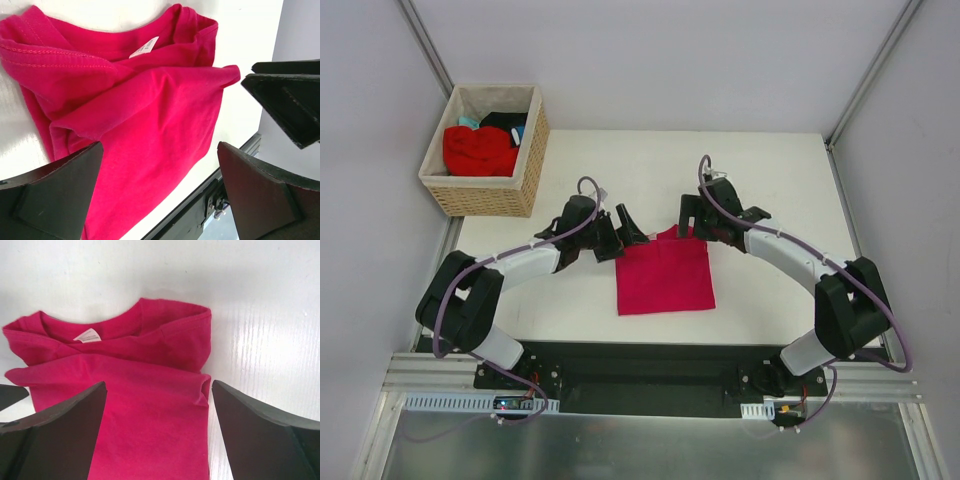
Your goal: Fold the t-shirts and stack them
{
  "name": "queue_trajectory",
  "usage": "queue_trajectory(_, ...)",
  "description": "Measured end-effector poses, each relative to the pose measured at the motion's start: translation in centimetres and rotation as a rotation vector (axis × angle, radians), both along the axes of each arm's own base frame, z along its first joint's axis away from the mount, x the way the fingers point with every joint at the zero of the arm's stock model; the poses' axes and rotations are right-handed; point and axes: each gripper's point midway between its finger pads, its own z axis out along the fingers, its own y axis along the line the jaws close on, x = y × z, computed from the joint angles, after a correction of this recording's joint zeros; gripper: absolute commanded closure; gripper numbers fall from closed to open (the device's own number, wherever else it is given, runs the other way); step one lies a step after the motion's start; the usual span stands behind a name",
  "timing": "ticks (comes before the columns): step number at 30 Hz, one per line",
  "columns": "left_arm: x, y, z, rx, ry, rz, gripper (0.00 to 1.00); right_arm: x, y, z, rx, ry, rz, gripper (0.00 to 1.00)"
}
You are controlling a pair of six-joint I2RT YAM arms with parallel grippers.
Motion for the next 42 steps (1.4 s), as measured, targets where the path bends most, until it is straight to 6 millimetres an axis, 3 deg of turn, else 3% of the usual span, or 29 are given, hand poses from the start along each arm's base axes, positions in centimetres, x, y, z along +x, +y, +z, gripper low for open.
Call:
queue_trajectory(8,-0.2,0.8,2.1,0.056,-0.010,0.001,0.01,-0.2,-0.4,1.0,-0.041,0.010,-0.001,0.10)
queue_trajectory(14,0.9,3.7,3.1,0.289,0.011,0.043,0.03,0.3,-2.1,2.0,-0.176,0.013,-0.024,0.10)
queue_trajectory(19,2.4,6.4,1.9,0.523,0.062,0.074,0.04,0.2,-4.7,0.8,-0.373,0.063,-0.047,0.09)
queue_trajectory(26,0.2,9.4,-2.1,0.737,0.199,0.042,0.04,-0.9,-6.6,-0.1,-0.524,0.110,-0.035,0.10)
queue_trajectory(33,-2.0,8.3,-2.7,0.775,0.215,-0.023,0.04,-1.1,-6.6,-0.2,-0.538,0.116,-0.029,0.09)
queue_trajectory(42,-1.9,7.6,-3.3,0.787,0.210,-0.022,0.03,-1.1,-6.7,-1.5,-0.567,0.145,-0.024,0.09)
